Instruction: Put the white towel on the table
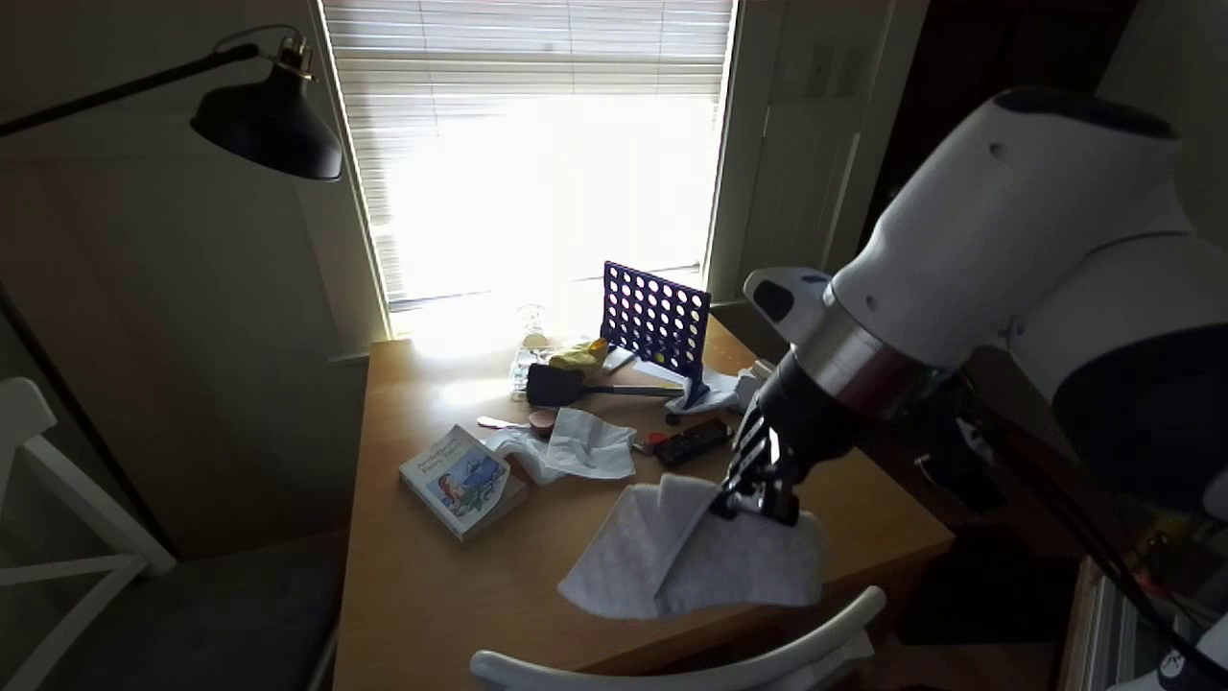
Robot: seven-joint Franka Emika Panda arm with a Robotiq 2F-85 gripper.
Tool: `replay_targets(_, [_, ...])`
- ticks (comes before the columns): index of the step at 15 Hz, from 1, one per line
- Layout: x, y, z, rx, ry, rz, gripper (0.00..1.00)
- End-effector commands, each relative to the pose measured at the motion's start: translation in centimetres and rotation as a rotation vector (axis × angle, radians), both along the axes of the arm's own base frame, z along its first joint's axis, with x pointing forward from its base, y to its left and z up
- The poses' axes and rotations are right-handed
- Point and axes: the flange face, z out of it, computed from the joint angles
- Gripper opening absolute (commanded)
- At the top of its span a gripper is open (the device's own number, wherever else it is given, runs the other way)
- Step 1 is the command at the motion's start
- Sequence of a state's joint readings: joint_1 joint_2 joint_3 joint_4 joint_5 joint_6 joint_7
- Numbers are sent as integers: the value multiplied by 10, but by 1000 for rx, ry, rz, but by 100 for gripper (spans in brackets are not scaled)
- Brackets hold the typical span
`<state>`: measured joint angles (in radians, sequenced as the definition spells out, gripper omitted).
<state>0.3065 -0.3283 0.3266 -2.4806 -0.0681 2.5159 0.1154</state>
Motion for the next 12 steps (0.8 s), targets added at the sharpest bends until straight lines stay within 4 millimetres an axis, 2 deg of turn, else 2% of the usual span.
replay_targets(1, [23, -67, 11, 18, -13, -198, 3])
replay_targets(4, [60, -122, 9, 43, -14, -363, 3])
replay_targets(7, [86, -166, 4, 70, -13, -530, 3])
replay_targets(10, [111, -201, 2, 90, -19, -665, 3])
replay_targets(12, [121, -210, 1, 108, -26, -713, 3])
